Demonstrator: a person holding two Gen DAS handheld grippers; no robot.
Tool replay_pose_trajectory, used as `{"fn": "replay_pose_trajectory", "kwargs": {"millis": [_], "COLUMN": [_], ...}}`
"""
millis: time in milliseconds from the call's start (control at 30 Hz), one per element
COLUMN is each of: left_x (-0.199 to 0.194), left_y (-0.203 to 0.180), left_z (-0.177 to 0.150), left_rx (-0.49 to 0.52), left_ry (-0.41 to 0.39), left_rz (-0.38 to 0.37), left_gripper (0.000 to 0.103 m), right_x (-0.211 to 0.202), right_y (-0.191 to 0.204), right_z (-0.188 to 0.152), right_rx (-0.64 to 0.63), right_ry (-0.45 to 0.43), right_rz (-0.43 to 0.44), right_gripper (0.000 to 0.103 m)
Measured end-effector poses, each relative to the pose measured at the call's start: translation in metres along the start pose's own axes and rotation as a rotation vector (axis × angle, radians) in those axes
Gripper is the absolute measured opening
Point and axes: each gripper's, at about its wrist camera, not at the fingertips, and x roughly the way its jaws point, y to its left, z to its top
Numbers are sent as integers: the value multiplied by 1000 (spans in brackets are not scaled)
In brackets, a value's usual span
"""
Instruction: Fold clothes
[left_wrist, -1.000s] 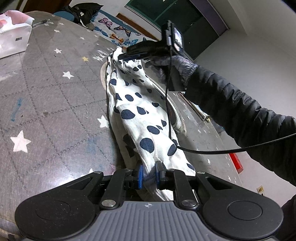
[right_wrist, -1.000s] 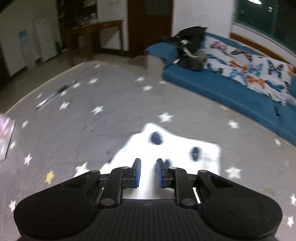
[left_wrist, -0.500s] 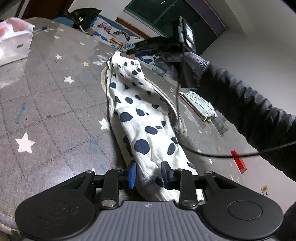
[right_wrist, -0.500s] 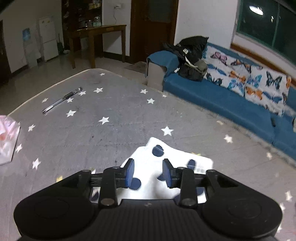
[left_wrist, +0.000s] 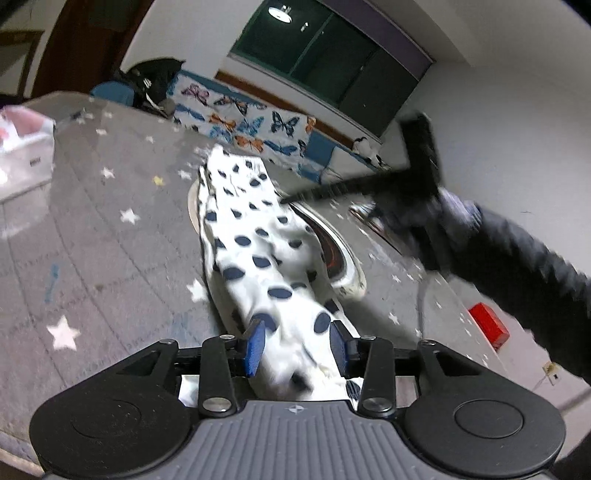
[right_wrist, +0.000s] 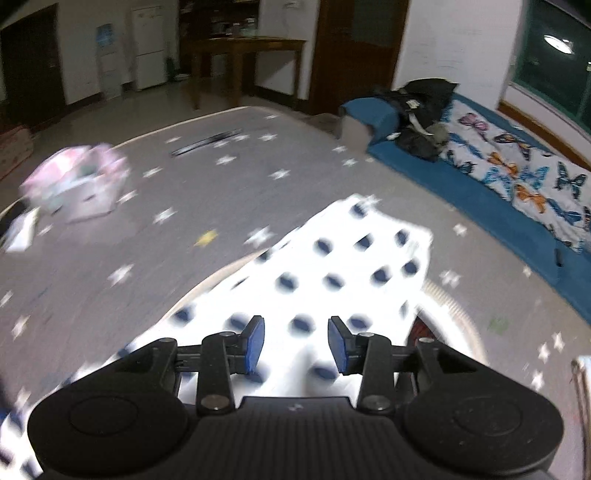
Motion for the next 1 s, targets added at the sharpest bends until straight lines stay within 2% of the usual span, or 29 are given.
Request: {"fn": "replay_pose_trajectory", "kwargs": {"millis": [133,267,433,600,767,1000], "left_x": [2,15,45,68,80,73], "left_y": [1,1,5,14,27,19], "left_z": [10,22,31,26,14,23], "left_rx": [16,42,65,59,48,63], "left_ry": [-28,-37,-19,32,79,56], "left_rz": [32,28,13,16,31,18], "left_gripper": [40,23,14,12,12,12], "right_x": [-25,-41,-51,-47,-42,-48], "right_y": [28,59,93,106,100,87], "right_z": [-35,-58,-80,-99,-114,-117], "right_rx": [-42,-66,-100,-119,-75,-30], "right_ry": [-13,-43,-65,-55,-25,-18], "right_rz": [86,164,224,189,177,211], "right_gripper": [38,37,36,35,35,36]}}
